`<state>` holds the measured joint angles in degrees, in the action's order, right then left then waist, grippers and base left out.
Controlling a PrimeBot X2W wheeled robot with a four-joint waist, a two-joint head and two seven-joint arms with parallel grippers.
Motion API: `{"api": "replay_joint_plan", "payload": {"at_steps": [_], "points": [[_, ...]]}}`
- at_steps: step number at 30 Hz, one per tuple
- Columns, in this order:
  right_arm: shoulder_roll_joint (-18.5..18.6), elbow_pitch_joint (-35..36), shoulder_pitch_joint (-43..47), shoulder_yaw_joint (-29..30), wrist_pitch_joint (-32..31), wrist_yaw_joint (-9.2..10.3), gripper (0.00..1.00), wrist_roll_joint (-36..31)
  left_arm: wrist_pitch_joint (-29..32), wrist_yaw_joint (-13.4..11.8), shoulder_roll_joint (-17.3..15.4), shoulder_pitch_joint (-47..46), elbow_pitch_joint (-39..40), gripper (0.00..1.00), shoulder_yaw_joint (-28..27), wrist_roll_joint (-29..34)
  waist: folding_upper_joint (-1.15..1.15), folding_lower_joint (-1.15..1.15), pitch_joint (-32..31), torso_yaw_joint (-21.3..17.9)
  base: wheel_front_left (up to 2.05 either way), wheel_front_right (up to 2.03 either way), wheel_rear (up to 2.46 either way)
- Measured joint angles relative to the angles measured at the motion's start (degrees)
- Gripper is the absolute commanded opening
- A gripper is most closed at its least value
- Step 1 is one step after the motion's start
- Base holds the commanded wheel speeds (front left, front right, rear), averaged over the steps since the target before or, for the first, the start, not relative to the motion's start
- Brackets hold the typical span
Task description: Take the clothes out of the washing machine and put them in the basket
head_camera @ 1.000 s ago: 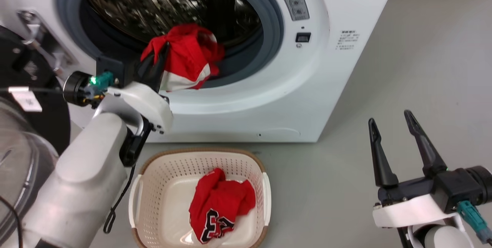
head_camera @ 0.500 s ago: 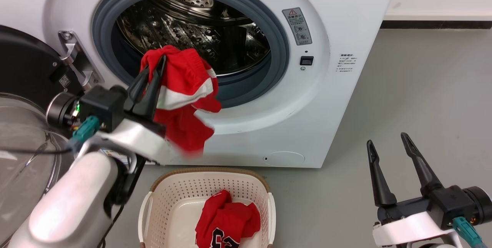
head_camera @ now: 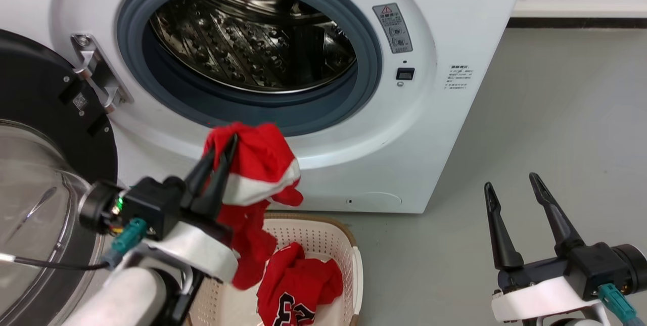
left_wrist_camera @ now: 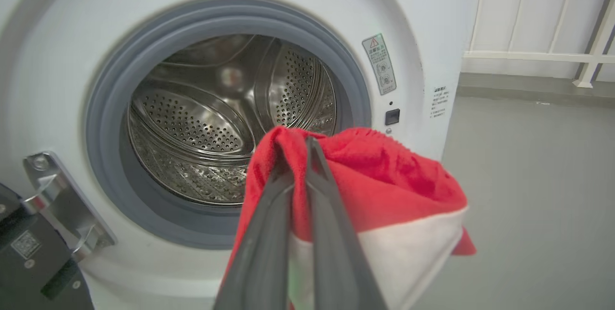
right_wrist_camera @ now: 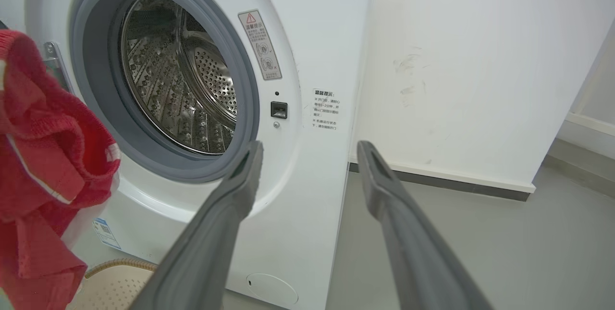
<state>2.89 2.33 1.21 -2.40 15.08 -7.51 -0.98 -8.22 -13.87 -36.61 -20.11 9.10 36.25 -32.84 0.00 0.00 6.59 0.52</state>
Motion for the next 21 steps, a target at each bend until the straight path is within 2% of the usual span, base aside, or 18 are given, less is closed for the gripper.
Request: {"api": "replay_joint_plan", "payload": {"at_steps": [6,14,21], "points": [[0.00,0.57,-2.14,0.05,0.00,0.00,1.00,-0.24,-1.63,0.89,2.86,2.27,-3.54,0.00,1.79,-1.74,0.00,0.00,3.05,-0.22,0.00,0.00,0.00],[0.01,1.63,-6.45,0.05,0.00,0.00,1.00,-1.05,-4.81,5.38,7.43,1.68,-16.27,0.00,2.82,-3.65,0.00,0.00,9.76,-1.18,0.00,0.00,0.00],[0.01,2.98,-10.93,0.74,0.00,0.00,1.00,-1.15,-6.47,9.29,11.44,-2.61,-30.23,0.00,1.72,-3.59,0.00,0.01,17.37,-3.10,0.00,0.00,0.00]]}}
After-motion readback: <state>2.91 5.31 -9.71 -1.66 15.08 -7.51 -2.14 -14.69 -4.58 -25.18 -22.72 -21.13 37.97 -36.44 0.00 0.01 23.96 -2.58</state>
